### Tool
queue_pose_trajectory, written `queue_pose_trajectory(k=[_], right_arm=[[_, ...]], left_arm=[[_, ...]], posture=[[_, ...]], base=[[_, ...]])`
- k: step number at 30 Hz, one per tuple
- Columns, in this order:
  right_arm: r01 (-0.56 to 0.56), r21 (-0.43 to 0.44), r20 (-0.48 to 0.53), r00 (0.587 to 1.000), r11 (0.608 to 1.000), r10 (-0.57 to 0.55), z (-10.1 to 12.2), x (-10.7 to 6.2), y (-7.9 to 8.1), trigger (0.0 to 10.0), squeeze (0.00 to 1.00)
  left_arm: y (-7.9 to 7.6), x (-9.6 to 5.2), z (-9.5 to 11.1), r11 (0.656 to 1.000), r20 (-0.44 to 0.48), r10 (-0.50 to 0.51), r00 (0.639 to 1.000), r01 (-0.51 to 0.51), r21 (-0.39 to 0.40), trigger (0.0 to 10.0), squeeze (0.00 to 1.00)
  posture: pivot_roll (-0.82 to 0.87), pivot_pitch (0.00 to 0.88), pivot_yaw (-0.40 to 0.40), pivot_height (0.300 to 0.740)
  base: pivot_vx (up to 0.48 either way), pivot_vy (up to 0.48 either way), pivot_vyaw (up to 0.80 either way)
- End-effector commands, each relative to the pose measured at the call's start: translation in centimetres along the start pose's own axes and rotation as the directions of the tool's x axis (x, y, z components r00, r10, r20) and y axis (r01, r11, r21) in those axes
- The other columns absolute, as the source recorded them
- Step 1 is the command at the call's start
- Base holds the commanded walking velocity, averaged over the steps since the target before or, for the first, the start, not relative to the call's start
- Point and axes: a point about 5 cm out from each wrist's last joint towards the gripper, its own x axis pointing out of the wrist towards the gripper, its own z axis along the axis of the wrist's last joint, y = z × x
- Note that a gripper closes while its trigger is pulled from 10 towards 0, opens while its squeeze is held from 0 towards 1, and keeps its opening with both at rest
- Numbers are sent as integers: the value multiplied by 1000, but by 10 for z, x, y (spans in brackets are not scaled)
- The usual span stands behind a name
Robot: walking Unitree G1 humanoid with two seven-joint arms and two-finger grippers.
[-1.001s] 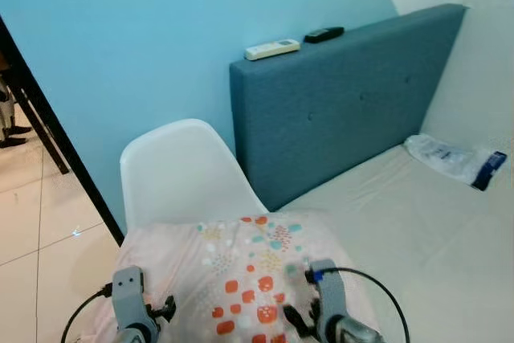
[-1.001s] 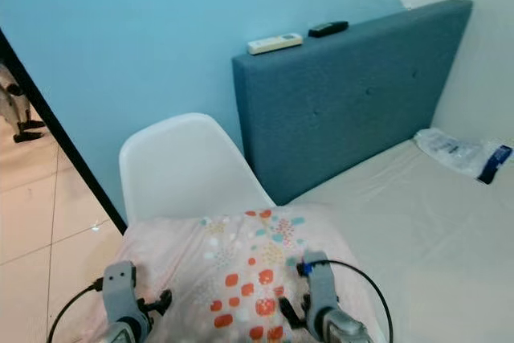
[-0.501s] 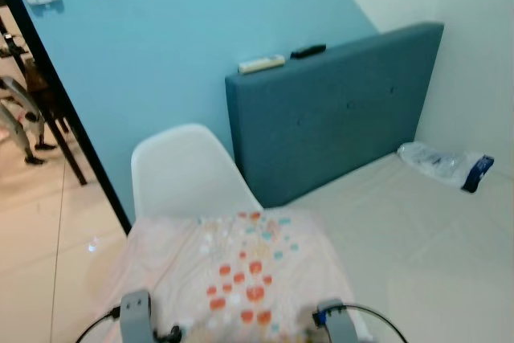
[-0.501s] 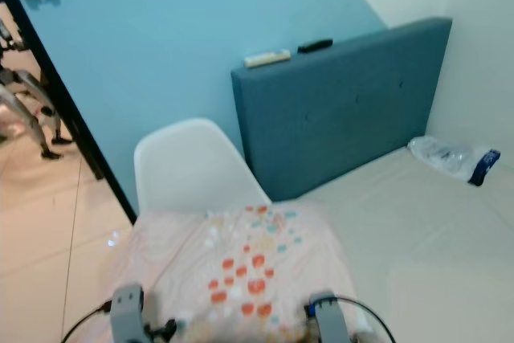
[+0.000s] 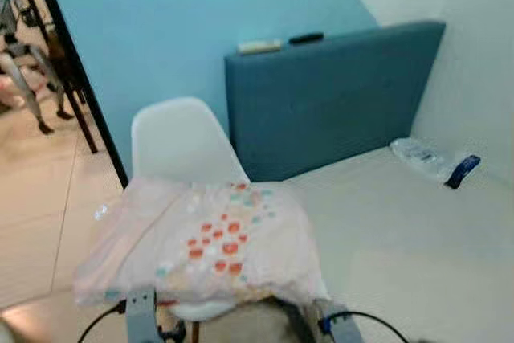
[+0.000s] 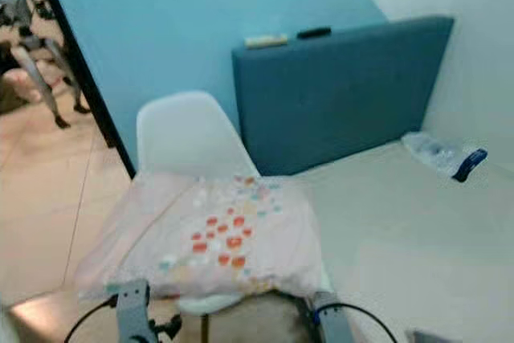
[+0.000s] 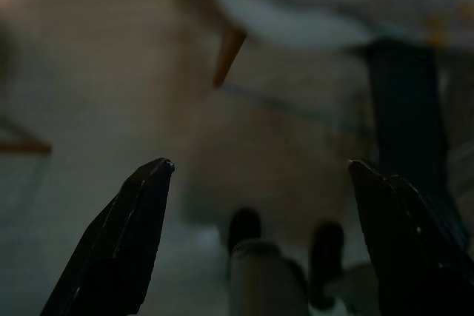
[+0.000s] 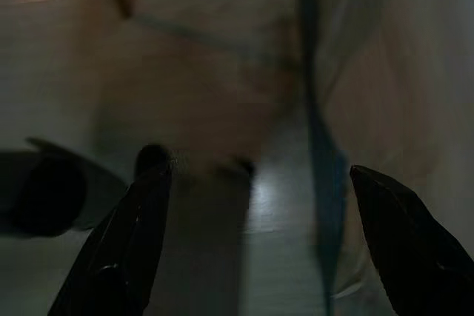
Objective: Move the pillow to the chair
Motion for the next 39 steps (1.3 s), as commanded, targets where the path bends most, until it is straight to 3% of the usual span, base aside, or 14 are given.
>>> queue_pose_trajectory(k=[1,10,21,22,26,34,39], right_arm=[[8,-6,15,1000,1000,-8,4,0,-2,10000,0],[14,-8,3,1000,1000,-14,3,0,-3,10000,0],[35,-9,23,999,999,-35,9,1,-5,10000,0],[58,29,88,994,998,-61,23,1,-10,10000,0],[86,110,194,975,990,-106,49,0,-21,10000,0],[115,132,297,943,985,-150,78,-3,-32,10000,0],[132,155,418,889,979,-186,112,-10,-42,10000,0]], left_arm=[[1,-1,-5,1000,-16,3,1000,-3,8,10000,0],[-1,-1,-6,1000,-22,0,1000,0,10,10000,0],[-2,0,-4,1000,-23,-8,1000,8,20,10000,0],[-3,0,-3,1000,-19,-8,1000,9,29,10000,0],[-4,0,-1,998,-8,-9,1000,10,65,10000,0],[-5,0,-4,994,-9,-11,1000,12,108,10000,0],[-6,-2,-8,992,-16,-23,1000,24,123,10000,0]], posture=[[-14,0,35,740],[-17,0,34,740],[-22,0,30,740],[-22,0,29,740],[-27,0,31,740],[-30,0,35,740],[-28,0,34,740]], base=[[-398,0,0],[-400,0,0],[-381,0,-731],[0,0,-800],[0,0,-794],[0,0,-789],[0,0,-788]])
